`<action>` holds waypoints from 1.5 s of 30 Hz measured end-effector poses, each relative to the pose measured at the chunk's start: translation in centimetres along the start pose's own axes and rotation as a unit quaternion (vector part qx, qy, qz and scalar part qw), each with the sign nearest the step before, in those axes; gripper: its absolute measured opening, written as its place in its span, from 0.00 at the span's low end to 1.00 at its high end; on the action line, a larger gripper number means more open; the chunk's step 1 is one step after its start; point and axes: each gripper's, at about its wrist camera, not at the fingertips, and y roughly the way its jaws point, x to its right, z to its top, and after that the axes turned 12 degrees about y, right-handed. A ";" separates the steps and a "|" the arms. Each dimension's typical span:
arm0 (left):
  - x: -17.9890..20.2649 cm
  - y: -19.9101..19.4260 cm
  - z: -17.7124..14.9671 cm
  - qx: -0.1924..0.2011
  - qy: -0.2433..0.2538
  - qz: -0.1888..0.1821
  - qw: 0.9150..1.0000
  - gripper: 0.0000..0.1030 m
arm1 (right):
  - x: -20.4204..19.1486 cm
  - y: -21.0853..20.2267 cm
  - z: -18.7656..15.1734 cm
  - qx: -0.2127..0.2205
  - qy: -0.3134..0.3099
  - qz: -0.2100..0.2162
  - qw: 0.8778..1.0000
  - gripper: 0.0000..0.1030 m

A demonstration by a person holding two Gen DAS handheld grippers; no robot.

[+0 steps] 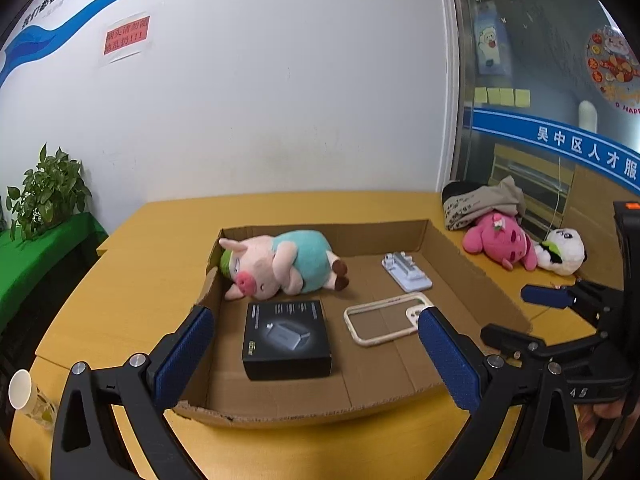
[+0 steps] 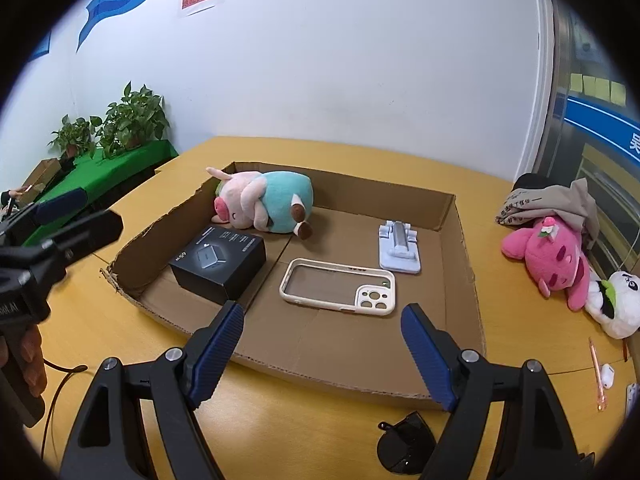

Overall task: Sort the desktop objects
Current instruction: 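Move both tools to the black sunglasses and grasp them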

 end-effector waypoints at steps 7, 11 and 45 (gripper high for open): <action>0.8 0.1 -3.1 -0.031 -0.016 -0.029 0.999 1.00 | 2.4 -0.2 -1.9 -0.026 0.001 0.012 1.000 0.79; 1.5 0.8 -6.1 -0.060 -0.018 -0.040 0.997 1.00 | 6.7 -0.4 -5.3 -0.080 -0.020 -0.003 0.997 0.79; 9.4 7.2 -12.5 -0.225 -0.144 -0.355 0.896 0.77 | 1.6 -0.1 -16.6 -0.192 0.101 0.168 0.962 0.50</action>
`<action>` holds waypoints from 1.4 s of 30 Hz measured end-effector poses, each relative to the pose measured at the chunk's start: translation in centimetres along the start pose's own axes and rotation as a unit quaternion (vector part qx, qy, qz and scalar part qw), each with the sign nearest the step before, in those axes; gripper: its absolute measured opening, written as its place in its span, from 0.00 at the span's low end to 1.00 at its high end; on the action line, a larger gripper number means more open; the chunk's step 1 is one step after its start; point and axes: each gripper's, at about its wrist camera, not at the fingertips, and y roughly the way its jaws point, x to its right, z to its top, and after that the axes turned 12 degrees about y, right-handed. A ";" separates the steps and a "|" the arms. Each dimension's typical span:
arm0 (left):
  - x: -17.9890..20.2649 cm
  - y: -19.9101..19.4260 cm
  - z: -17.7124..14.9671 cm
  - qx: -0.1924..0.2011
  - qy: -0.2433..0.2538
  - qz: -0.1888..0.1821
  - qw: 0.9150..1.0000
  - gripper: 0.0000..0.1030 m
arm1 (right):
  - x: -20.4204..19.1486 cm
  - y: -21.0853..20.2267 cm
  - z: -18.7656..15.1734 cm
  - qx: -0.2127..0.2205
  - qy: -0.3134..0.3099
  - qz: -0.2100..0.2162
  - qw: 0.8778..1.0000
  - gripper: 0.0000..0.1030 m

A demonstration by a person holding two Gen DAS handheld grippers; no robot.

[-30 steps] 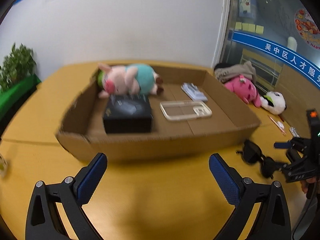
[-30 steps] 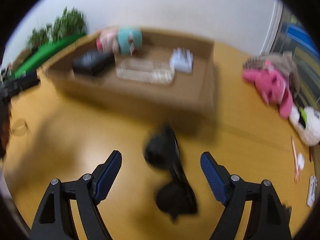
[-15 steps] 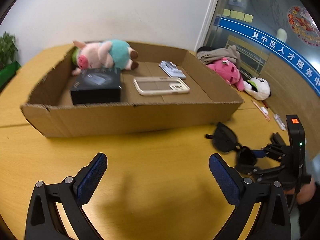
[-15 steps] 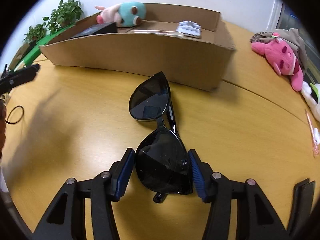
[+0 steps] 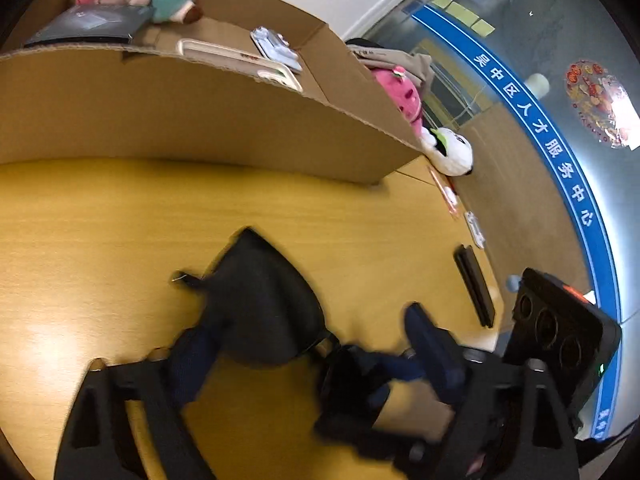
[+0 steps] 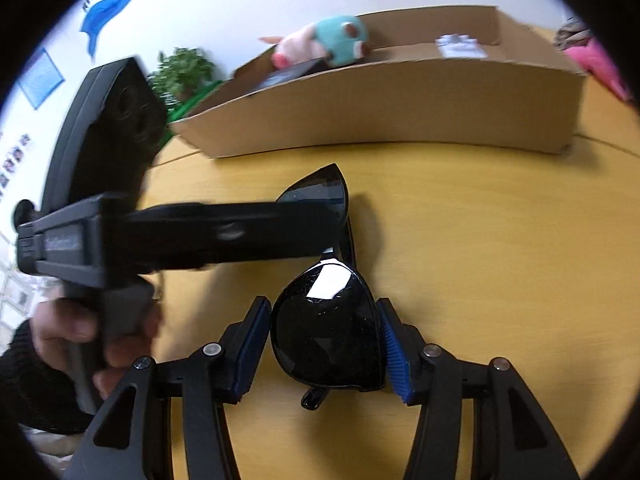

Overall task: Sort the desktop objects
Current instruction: 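Move both tools to the black sunglasses and grasp them, then lift the sunglasses with both tools and carry them over the cardboard box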

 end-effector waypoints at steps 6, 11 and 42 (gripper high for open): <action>-1.0 0.4 -0.7 0.000 -0.030 -0.006 1.000 0.36 | -2.1 0.3 -1.1 -0.006 -0.032 0.015 0.999 0.49; -0.8 -0.4 -0.2 0.008 -0.028 -0.010 1.000 0.35 | -2.5 0.1 -1.4 -0.004 -0.040 0.017 0.999 0.49; 1.7 -5.5 19.4 0.055 0.044 -0.012 0.997 0.35 | -4.5 -5.1 15.5 0.092 -0.072 0.050 0.992 0.49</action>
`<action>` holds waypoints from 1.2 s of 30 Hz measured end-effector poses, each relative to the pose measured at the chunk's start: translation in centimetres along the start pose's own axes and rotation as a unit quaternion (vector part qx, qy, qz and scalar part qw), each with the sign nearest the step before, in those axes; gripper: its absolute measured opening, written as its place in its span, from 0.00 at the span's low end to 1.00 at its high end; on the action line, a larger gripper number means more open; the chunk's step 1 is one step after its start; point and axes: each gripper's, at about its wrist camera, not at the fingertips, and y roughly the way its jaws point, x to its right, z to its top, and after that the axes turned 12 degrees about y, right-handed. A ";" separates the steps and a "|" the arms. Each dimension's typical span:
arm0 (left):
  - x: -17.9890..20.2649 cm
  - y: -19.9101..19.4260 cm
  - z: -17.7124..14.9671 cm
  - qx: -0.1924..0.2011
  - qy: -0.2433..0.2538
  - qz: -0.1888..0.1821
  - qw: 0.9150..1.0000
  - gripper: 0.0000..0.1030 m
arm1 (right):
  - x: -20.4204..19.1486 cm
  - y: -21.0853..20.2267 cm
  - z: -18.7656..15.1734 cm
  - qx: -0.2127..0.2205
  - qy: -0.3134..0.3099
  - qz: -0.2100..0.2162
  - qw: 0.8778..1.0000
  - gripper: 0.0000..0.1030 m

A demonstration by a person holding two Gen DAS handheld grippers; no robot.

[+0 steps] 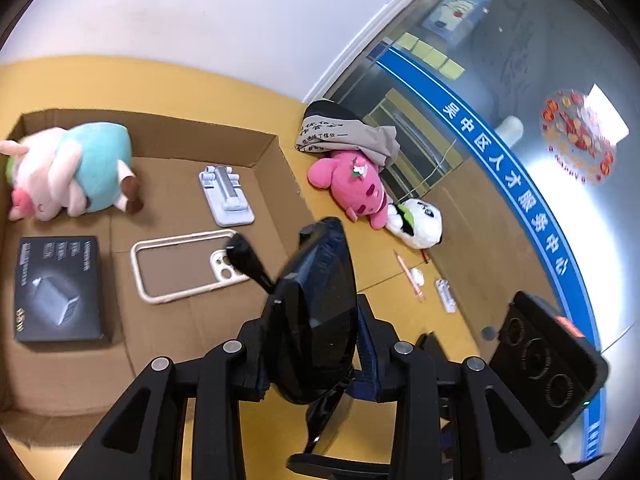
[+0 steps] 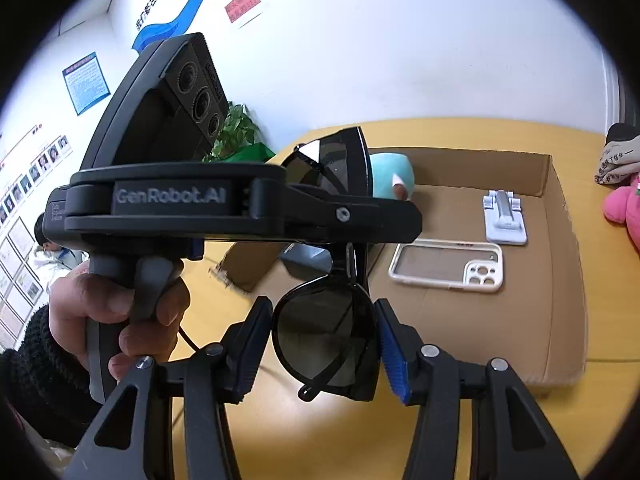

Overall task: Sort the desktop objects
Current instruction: 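Lift the sunglasses with both tools and carry them over the cardboard box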

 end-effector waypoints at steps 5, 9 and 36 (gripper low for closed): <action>-2.4 2.9 0.9 -0.007 -0.050 -0.018 0.999 0.35 | 2.3 1.3 1.8 -0.020 0.021 -0.004 1.000 0.49; -4.7 5.4 0.3 -0.018 -0.092 -0.025 0.995 0.35 | 4.6 3.5 2.5 -0.057 0.037 -0.012 0.998 0.49; -11.0 7.4 -6.6 -0.007 -0.333 0.049 0.941 0.33 | 8.4 12.8 3.7 -0.270 -0.028 -0.041 0.962 0.50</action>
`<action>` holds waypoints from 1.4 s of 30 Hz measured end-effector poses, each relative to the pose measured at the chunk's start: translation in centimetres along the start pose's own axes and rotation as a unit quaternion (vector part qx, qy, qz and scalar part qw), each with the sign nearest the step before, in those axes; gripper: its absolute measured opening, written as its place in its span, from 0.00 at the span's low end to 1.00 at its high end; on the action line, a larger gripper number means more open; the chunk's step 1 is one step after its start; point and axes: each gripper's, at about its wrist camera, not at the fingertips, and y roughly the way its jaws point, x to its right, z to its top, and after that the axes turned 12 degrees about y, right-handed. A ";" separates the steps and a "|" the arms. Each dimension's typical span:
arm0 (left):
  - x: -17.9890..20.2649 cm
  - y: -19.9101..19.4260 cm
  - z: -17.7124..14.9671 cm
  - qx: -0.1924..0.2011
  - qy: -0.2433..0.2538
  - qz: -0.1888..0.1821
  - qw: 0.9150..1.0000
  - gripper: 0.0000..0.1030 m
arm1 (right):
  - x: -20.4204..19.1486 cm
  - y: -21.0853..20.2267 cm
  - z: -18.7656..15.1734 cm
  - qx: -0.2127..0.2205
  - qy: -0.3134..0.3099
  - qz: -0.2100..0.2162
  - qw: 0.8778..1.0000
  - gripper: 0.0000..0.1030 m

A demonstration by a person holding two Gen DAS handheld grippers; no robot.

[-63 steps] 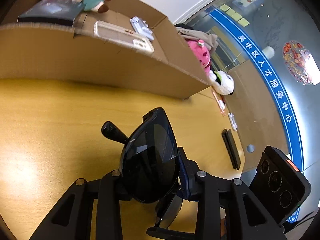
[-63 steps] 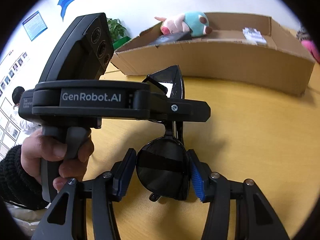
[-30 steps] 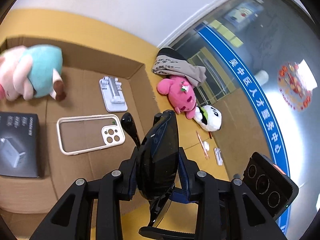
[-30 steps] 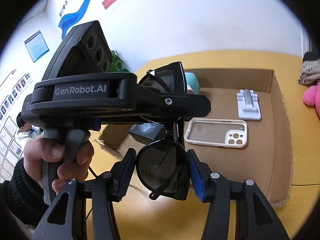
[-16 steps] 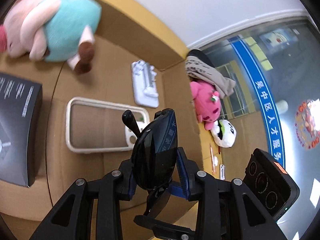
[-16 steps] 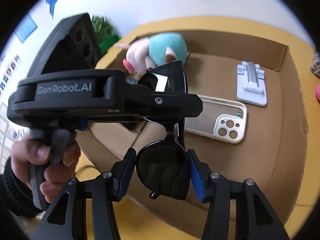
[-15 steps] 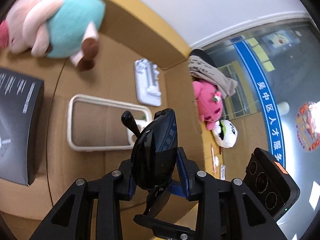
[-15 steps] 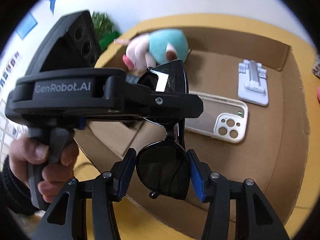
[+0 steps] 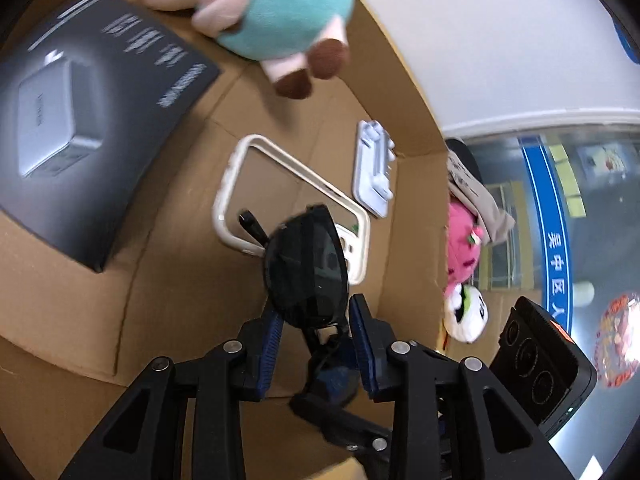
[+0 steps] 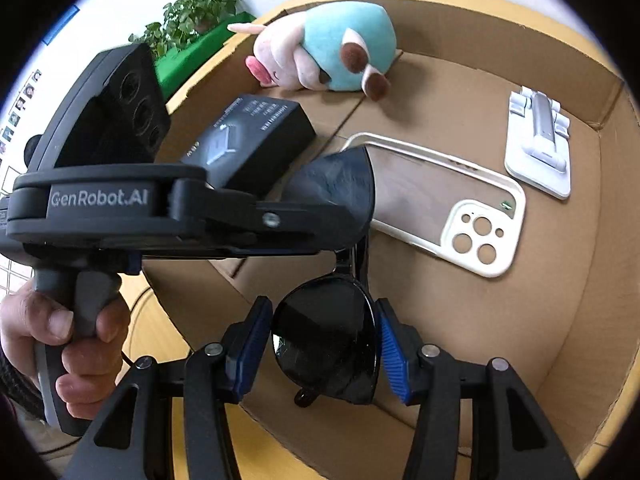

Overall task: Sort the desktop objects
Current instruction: 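Lift the sunglasses with both tools and carry them over the cardboard box, then lower the sunglasses into the cardboard box and open both tools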

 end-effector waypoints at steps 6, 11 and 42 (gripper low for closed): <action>-0.6 -0.5 -0.8 0.013 -0.016 0.001 1.000 0.33 | 0.8 0.7 -0.6 -0.016 -0.024 -0.038 0.999 0.50; 0.5 -2.1 -1.5 0.021 0.017 0.014 1.000 0.33 | 0.9 0.7 -0.9 -0.014 -0.057 -0.050 0.997 0.49; 6.5 1.6 3.3 -0.166 0.326 0.083 0.927 0.57 | 3.2 -0.8 1.4 -0.027 -0.127 -0.039 0.991 0.66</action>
